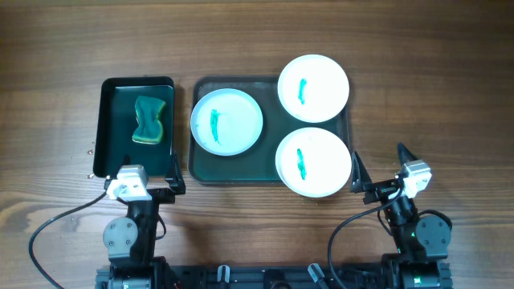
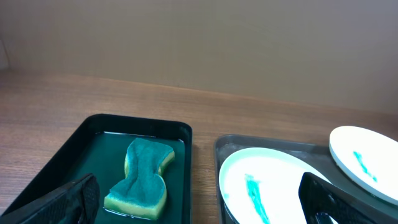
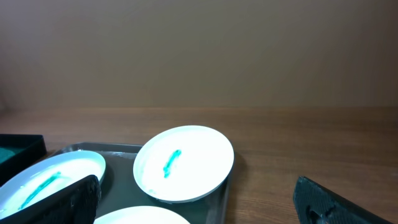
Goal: Clean dirty plates on tray and stack at the side
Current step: 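Raise both arms from rest toward the sponge and plates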
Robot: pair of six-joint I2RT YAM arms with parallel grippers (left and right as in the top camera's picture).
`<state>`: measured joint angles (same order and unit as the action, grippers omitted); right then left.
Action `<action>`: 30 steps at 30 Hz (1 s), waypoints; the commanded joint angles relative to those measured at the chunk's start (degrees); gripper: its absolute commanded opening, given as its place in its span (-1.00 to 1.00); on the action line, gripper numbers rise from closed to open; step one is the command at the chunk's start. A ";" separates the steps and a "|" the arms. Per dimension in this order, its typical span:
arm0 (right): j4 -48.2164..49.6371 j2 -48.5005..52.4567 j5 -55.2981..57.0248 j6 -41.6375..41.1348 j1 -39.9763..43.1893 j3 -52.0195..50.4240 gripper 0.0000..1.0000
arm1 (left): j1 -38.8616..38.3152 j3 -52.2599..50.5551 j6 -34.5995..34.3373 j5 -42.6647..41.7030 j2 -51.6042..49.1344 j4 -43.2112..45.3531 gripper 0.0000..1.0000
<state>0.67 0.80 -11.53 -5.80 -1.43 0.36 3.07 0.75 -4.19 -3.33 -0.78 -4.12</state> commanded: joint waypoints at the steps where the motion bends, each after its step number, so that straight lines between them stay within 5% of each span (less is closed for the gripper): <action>1: 0.15 -0.26 0.31 -0.55 -0.28 -0.07 0.99 | 0.31 -0.44 -0.57 -0.26 0.61 -0.02 1.00; 30: 0.02 -0.26 2.69 -3.10 -0.26 -0.07 1.00 | 0.31 -0.44 -0.57 -0.26 0.61 0.02 1.00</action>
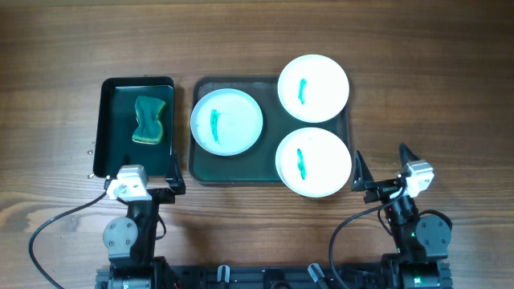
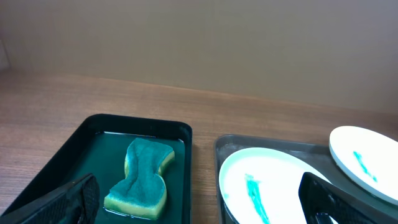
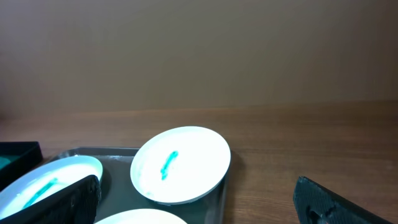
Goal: Clean dirty plates on tray and stack at the side
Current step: 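Raise both arms from rest toward the sponge and plates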
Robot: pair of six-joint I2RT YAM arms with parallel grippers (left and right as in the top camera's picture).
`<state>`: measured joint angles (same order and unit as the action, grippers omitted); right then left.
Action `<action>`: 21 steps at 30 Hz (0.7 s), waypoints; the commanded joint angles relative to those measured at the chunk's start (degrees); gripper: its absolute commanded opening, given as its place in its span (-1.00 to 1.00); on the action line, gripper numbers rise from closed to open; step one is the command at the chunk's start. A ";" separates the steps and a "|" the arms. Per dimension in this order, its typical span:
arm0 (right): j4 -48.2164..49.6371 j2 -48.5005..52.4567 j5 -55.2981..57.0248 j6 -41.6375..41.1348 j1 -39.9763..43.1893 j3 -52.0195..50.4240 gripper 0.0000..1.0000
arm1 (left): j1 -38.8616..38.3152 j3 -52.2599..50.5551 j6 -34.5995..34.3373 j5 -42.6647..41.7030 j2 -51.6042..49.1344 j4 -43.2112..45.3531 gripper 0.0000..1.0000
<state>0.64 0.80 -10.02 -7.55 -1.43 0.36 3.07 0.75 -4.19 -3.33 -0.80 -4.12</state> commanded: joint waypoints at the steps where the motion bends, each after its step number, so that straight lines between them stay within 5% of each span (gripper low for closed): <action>1: 0.09 -0.26 1.75 -1.38 -0.26 -0.07 0.99 | 0.31 -0.44 -0.57 -0.26 0.63 0.02 1.00; 21: -0.31 6.47 3.28 1.42 -0.26 2.73 0.99 | 0.31 0.55 -0.59 0.11 -1.22 0.02 1.00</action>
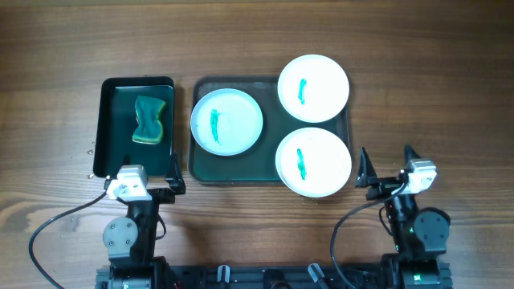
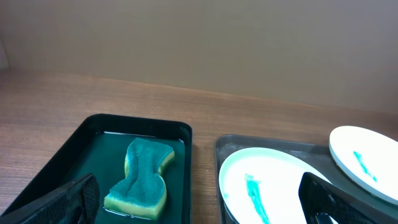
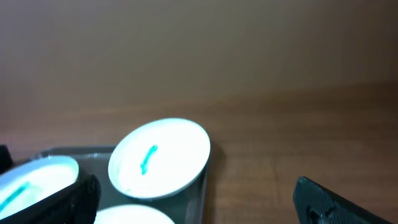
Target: Clean dirty plates on tray and stack at the side
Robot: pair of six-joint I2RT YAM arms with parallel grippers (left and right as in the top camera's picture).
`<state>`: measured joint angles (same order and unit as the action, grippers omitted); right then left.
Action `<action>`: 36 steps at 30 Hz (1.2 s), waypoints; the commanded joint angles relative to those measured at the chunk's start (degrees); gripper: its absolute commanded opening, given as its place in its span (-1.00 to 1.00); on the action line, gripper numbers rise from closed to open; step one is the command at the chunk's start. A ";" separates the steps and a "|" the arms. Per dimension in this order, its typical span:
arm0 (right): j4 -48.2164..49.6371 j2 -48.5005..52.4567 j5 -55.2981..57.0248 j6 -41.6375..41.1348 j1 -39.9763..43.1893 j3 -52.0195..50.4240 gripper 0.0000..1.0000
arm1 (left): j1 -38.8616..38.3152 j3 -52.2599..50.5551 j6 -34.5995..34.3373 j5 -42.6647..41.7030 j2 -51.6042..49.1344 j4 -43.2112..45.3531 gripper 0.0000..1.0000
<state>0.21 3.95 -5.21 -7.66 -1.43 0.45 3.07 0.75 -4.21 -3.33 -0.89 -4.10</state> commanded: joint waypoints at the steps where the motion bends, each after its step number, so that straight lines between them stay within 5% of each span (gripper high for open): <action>1: 0.15 5.46 -1.75 1.66 -0.26 4.15 1.00 | 0.31 1.64 -0.57 0.13 -2.14 0.00 1.00; 10: -9.88 34.84 -11.30 1.77 -0.26 28.79 0.99 | 0.31 25.64 -0.55 -1.99 -28.28 -7.19 1.00; 20: -47.87 66.12 -18.38 7.52 -0.26 66.93 1.00 | 0.24 74.49 -2.71 -3.32 -68.17 -52.06 1.00; 23: -46.97 71.12 -18.47 3.65 -0.22 69.79 0.99 | 0.24 85.77 -2.69 -3.28 -77.57 -63.76 1.00; 26: -44.44 75.10 -21.92 -2.69 -0.31 69.70 0.99 | 0.31 86.09 -2.69 -3.28 -81.44 -62.03 1.00; 31: -38.27 84.06 -26.29 -12.79 -6.08 70.82 0.64 | 0.31 86.09 -2.82 -3.41 -85.64 -60.85 1.00; 36: -40.76 100.10 -18.29 -18.75 -17.31 82.29 0.26 | 0.44 86.09 -10.05 4.20 -88.06 -61.61 1.00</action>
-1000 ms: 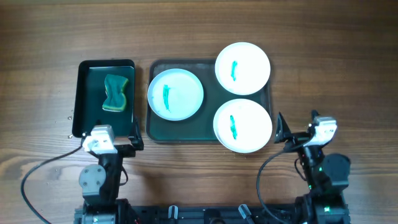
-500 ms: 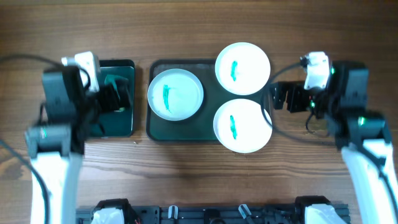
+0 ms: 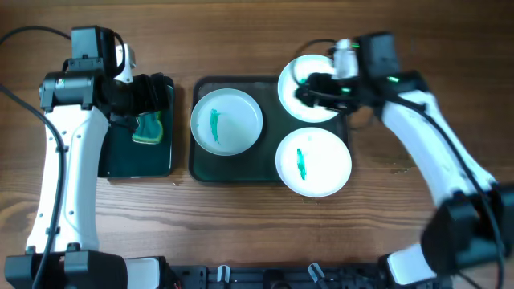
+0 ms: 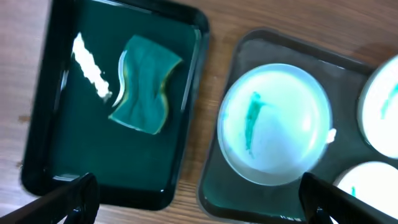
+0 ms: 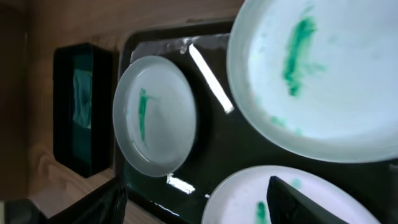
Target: Clean dirty plates on tray and stack at the side
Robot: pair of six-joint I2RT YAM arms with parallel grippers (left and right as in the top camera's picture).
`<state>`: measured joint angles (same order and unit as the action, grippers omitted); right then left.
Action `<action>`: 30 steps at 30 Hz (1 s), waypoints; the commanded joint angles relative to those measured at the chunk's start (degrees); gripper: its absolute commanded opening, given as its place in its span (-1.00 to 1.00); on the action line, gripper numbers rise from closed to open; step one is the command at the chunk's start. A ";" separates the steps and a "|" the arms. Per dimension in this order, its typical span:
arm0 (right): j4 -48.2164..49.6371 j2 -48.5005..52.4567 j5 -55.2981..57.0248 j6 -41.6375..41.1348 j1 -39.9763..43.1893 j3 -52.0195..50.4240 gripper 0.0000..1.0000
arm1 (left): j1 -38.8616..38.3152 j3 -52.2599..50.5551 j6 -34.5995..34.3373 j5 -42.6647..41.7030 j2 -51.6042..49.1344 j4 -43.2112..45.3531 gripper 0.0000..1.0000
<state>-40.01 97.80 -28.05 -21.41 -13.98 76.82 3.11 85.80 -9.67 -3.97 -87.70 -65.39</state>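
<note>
Three white plates smeared with green lie on the dark grey tray (image 3: 269, 171): a left plate (image 3: 226, 120), a far right plate (image 3: 318, 108) and a near right plate (image 3: 313, 162). A green and yellow sponge (image 3: 146, 130) lies in the small black tray (image 3: 132, 160). My left gripper (image 3: 147, 98) hangs open over the sponge's far end; in the left wrist view the sponge (image 4: 144, 84) and left plate (image 4: 275, 124) lie below its spread fingers (image 4: 69, 199). My right gripper (image 3: 312, 87) is open above the far right plate (image 5: 317, 68), holding nothing.
The wooden table (image 3: 450, 72) stretches bare to the right of the grey tray and along the near edge. Both arms reach from the near side across the trays. A cable (image 3: 24, 36) loops at the far left corner.
Both arms have left their folded rest at the near edge. My left gripper is now over the sponge tray, my right over the far right plate. Both stay open; plates and sponge have not moved.
Through the three earlier moments both arms sat folded at the near edge with open grippers, the right wrist only turning slightly to the right. Now both arms are stretched out over the trays, with nothing grasped and every plate in its place.
</note>
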 commanded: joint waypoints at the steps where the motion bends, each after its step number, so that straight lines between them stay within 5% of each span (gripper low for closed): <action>1: -0.52 8.31 6.40 -6.16 -6.23 7.26 0.20 | 0.39 1.05 -4.76 5.29 -1.36 -0.44 1.00; 5: 2.21 15.39 11.98 -10.03 -11.54 9.64 -0.13 | 1.05 1.05 -6.84 7.04 -1.55 -0.87 1.00; 16: 6.95 25.64 14.71 -10.73 -15.47 9.53 -0.42 | 1.29 1.05 -7.30 8.17 -5.79 -1.29 1.00; 20: 7.85 26.47 14.58 -11.17 -15.50 8.85 -0.87 | 1.29 1.05 -7.26 8.66 -5.88 -1.09 1.00; 25: 7.54 26.60 16.81 -11.41 -15.50 7.80 -0.91 | 1.29 1.05 -6.49 8.57 -8.17 -1.09 0.98; 30: 6.49 26.60 18.93 -11.54 -15.50 7.80 -0.91 | 1.40 0.72 0.61 8.48 -15.28 0.39 0.74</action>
<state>-32.71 122.87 -12.73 -32.34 -29.28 85.12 4.14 85.91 -13.89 3.62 -98.70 -66.17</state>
